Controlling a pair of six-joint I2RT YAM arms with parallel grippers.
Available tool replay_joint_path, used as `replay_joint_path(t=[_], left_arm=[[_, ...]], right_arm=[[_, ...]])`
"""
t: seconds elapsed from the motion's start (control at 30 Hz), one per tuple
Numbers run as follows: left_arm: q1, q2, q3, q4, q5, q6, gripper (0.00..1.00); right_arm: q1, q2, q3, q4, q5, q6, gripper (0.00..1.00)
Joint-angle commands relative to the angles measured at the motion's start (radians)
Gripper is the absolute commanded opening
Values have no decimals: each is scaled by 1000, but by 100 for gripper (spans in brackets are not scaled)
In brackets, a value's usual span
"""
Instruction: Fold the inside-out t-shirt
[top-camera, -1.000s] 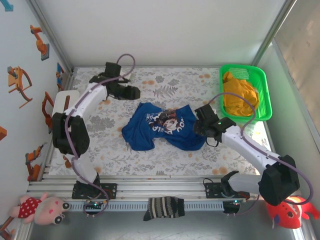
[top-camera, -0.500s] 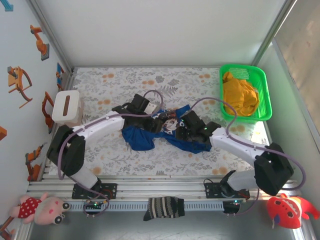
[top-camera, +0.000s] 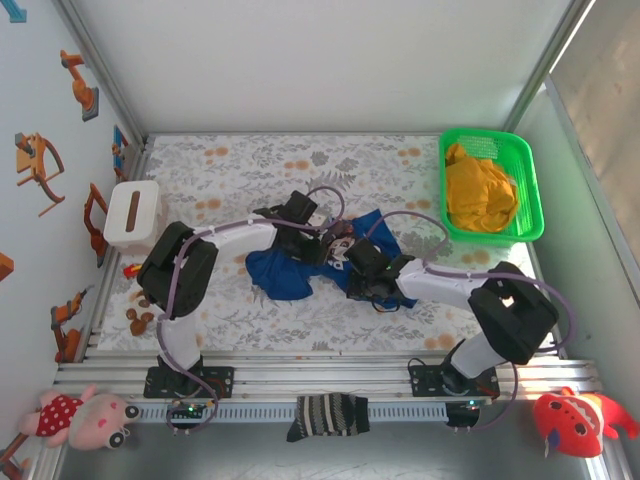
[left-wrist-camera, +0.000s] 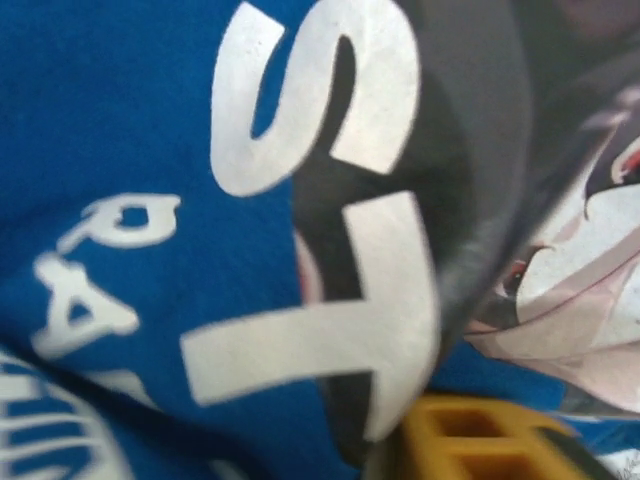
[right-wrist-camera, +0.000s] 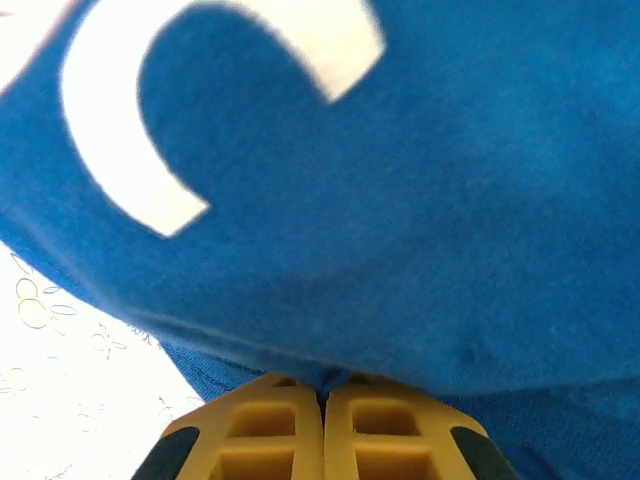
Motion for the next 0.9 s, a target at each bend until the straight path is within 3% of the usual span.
replay_joint_path(t=[0.0, 0.17, 0.47, 0.7, 0.87], left_arm=[[10, 9, 54, -46, 0, 39, 3], [99, -98, 122, -134, 13, 81, 0], [264, -239, 460, -390, 205, 165, 0], [311, -224, 699, -575, 288, 245, 0], [378, -150, 732, -594, 314, 253, 0]], right_arm=[[2, -58, 3, -20, 34, -20, 0], [-28, -200, 43, -111, 64, -79, 0], [-74, -460, 181, -329, 64, -164, 0], [-74, -609, 280, -474, 107, -174, 0], [-96, -595, 319, -504, 132, -211, 0]])
